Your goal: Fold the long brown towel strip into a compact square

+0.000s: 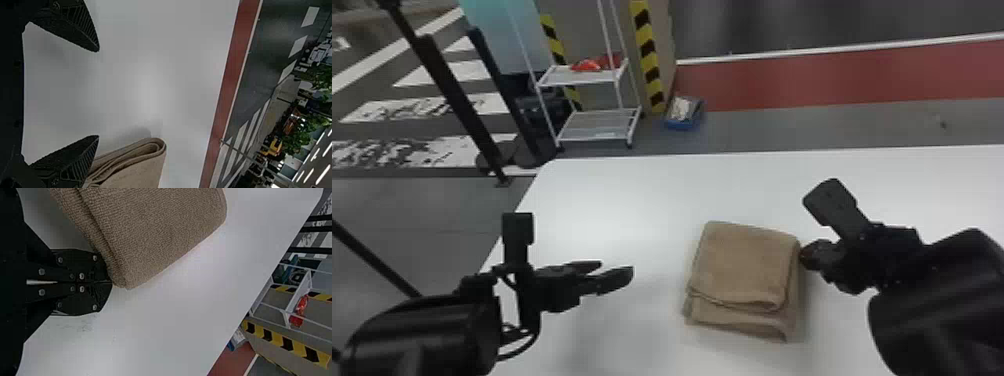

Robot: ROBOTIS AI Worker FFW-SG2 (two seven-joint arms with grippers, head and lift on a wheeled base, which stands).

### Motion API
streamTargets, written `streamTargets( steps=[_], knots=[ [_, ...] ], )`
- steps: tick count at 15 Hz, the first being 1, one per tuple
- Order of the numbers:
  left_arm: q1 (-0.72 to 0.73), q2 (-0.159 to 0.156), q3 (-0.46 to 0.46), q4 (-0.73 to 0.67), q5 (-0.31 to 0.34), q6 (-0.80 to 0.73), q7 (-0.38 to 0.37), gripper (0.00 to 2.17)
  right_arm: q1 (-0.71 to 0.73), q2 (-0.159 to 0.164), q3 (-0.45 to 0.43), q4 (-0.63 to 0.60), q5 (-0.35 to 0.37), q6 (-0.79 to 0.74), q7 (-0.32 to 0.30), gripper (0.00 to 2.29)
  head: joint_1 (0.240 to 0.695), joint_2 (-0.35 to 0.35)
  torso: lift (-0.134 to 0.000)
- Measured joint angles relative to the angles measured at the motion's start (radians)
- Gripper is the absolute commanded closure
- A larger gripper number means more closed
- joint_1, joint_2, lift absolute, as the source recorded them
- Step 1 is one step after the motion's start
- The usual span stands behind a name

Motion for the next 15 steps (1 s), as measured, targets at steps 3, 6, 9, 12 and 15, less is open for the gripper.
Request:
streamTargets(
  steps=[3,6,9,12,15],
  knots=[
    [0.003,0.0,0.002,-0.005,-0.001,0.0,0.002,0.1,-0.01,0.0,0.004,0.065,-0.036,-0.149,-0.051,2.1,0.695,0.269,-0.125],
    [0.006,0.001,0.004,-0.01,0.001,0.001,0.001,0.1,0.0,0.0,0.0,0.057,-0.056,-0.225,-0.069,1.48,0.695,0.279,-0.125],
    [0.017,0.002,0.025,-0.021,0.014,0.0,0.009,0.1,0.148,0.0,-0.028,-0.13,-0.023,-0.265,-0.122,0.0,0.695,0.287,-0.125],
    [0.035,-0.015,0.075,-0.031,0.145,-0.019,0.045,0.1,0.306,0.0,-0.054,-0.312,-0.025,-0.356,-0.255,0.03,0.695,0.276,-0.125],
    [0.094,-0.065,0.156,-0.02,0.35,-0.146,0.08,0.1,0.486,0.0,-0.123,-0.383,-0.09,-0.65,-0.388,0.03,0.695,0.274,-0.125]
  ],
)
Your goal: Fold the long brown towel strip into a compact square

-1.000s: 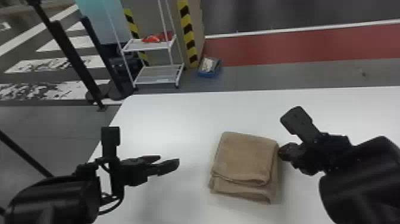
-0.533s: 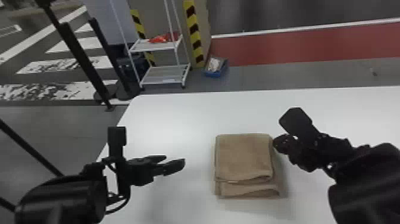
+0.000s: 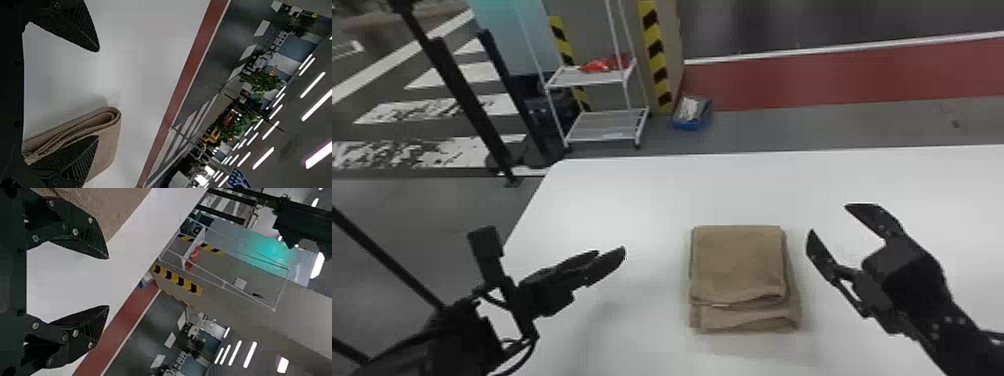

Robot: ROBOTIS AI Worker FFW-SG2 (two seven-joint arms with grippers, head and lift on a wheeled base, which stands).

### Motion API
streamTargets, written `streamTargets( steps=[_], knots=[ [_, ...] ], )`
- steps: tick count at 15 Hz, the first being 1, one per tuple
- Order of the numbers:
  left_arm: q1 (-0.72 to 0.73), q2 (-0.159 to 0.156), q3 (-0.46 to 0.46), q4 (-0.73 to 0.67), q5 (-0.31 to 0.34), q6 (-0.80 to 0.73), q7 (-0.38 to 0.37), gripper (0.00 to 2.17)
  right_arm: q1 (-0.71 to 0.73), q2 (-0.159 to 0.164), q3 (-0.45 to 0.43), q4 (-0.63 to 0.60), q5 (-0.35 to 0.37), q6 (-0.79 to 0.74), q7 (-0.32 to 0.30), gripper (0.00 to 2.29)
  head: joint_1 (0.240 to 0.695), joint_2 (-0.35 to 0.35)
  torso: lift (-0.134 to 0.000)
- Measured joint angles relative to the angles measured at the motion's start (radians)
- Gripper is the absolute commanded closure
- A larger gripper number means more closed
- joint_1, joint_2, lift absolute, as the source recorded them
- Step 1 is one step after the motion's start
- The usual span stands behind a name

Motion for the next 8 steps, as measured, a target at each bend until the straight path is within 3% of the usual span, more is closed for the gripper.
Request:
streamTargets(
  steps=[2,4,6,8],
  knots=[
    [0.049,-0.034,0.022,-0.005,0.051,-0.176,0.099,0.09,0.105,0.0,-0.051,-0.006,-0.137,-0.183,-0.061,0.05,0.695,0.294,-0.125],
    [0.097,-0.06,0.018,-0.016,0.024,-0.307,0.225,0.09,0.169,0.0,-0.073,0.008,-0.248,-0.301,-0.105,0.06,0.695,0.342,-0.125],
    [0.139,-0.084,-0.008,0.001,-0.033,-0.475,0.328,0.09,0.176,0.0,-0.062,0.03,-0.265,-0.323,-0.19,0.06,0.695,0.35,-0.125],
    [0.164,-0.098,-0.043,0.047,-0.082,-0.66,0.356,0.09,0.161,0.0,-0.032,0.064,-0.241,-0.323,-0.295,0.06,0.695,0.35,-0.125]
  ],
)
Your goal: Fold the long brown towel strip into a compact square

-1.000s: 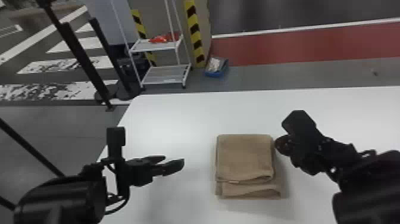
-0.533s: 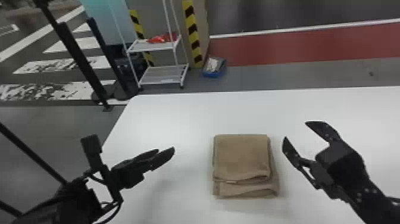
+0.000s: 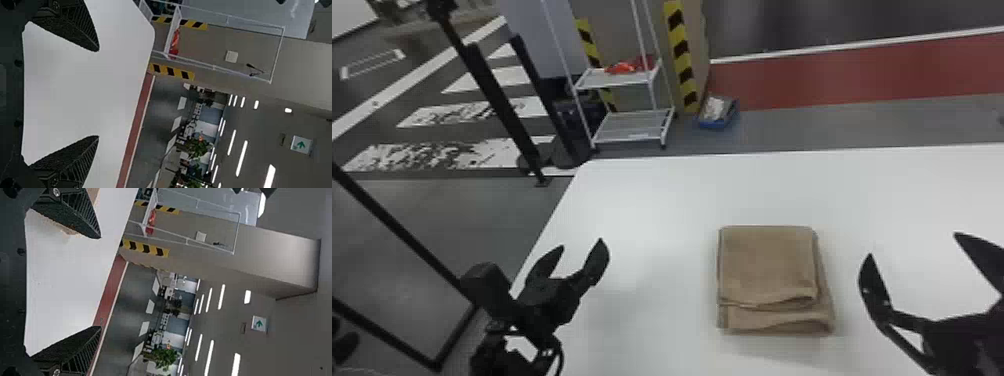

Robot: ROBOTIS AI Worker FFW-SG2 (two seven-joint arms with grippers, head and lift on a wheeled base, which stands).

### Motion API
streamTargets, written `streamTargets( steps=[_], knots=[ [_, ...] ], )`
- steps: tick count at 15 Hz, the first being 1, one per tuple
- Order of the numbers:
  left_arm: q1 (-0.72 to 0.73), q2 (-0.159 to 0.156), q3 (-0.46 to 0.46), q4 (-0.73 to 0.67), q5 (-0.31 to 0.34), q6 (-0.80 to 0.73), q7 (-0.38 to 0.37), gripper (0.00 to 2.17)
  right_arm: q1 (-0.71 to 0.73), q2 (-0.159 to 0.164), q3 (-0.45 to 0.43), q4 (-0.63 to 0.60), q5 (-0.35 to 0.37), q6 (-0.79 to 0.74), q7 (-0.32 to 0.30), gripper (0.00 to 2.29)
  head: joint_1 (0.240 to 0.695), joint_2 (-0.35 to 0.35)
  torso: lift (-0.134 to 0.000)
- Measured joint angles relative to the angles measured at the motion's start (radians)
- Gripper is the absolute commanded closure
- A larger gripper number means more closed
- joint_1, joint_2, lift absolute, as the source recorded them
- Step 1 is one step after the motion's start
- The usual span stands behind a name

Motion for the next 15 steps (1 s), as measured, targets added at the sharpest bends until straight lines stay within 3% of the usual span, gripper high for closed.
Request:
streamTargets(
  steps=[3,7,10,15],
  knots=[
    [0.03,-0.007,-0.048,0.027,-0.077,-0.124,-0.018,0.09,-0.012,0.0,0.032,0.036,0.016,-0.001,-0.027,0.06,0.695,0.35,-0.125],
    [0.078,-0.008,-0.116,0.031,-0.156,-0.293,0.051,0.09,-0.01,0.0,0.034,0.063,-0.034,-0.026,-0.053,0.06,0.695,0.336,-0.125],
    [0.104,-0.008,-0.133,0.008,-0.181,-0.269,0.066,0.1,-0.007,0.0,0.002,0.089,-0.126,-0.084,-0.042,0.06,0.695,0.314,-0.125],
    [0.118,-0.008,-0.126,-0.03,-0.219,-0.176,0.04,0.1,-0.008,0.0,-0.019,0.097,-0.163,-0.093,-0.027,0.06,0.695,0.294,-0.125]
  ],
)
